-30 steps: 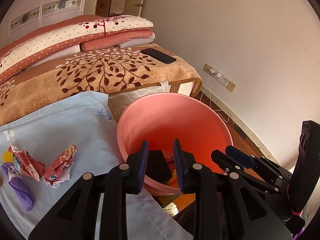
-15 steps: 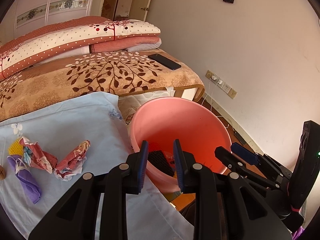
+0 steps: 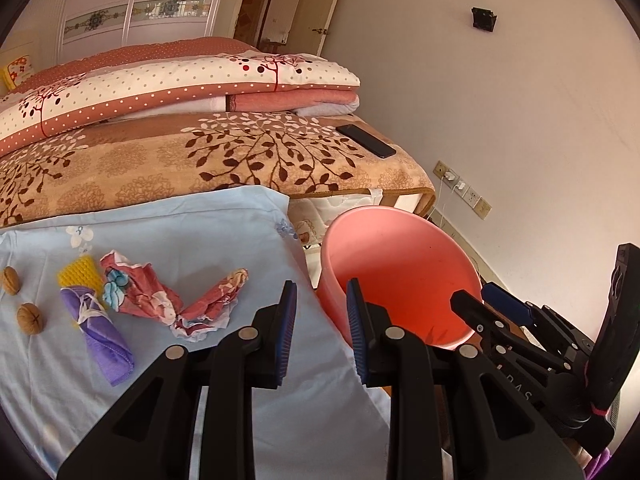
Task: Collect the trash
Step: 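Move both open tools from the bucket back over the sheet, then grasp the purple cloth with the left tool while the right tool grasps the crumpled wrapper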
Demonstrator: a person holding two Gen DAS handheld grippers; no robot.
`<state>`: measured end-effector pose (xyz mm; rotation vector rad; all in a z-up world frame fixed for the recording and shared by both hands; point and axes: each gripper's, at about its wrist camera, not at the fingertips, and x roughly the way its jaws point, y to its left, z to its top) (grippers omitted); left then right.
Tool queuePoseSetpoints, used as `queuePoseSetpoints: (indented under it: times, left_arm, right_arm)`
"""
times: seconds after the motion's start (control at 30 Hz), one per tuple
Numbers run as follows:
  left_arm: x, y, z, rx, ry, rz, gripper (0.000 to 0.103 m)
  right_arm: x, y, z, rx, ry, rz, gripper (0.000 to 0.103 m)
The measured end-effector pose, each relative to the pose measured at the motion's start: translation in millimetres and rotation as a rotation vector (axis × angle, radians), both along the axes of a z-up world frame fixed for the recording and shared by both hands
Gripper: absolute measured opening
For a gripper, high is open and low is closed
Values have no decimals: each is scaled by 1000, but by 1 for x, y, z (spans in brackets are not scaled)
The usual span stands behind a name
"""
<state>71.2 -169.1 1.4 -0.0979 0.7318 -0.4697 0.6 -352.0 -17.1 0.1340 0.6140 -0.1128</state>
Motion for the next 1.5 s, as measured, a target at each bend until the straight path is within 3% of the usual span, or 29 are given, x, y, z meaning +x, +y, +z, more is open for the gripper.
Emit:
queuePoseSetpoints:
  times: [0.37, 0.77, 1.07, 1.13, 1.4, 1.5]
  left_arm:
    - [-11, 76, -6, 5, 13, 145, 26]
    - [-12, 155, -37, 17, 108, 320, 26]
    - [7, 160, -49, -21, 176, 356, 27]
    - [13, 157, -48, -30, 176, 359, 35]
    - [39, 150, -67, 9, 237, 423, 35]
    - [42, 149, -76, -18, 272, 419, 35]
  right_arm:
    - [8, 33, -6, 50, 33, 97, 49]
    - [22, 70, -21, 87, 83, 210, 50]
    - [27, 85, -29, 85, 113, 252, 50]
    - [28, 87, -31, 84, 118, 258, 50]
    - [31, 89, -35, 84, 134, 269, 50]
    - [34, 90, -37, 89, 137, 275, 51]
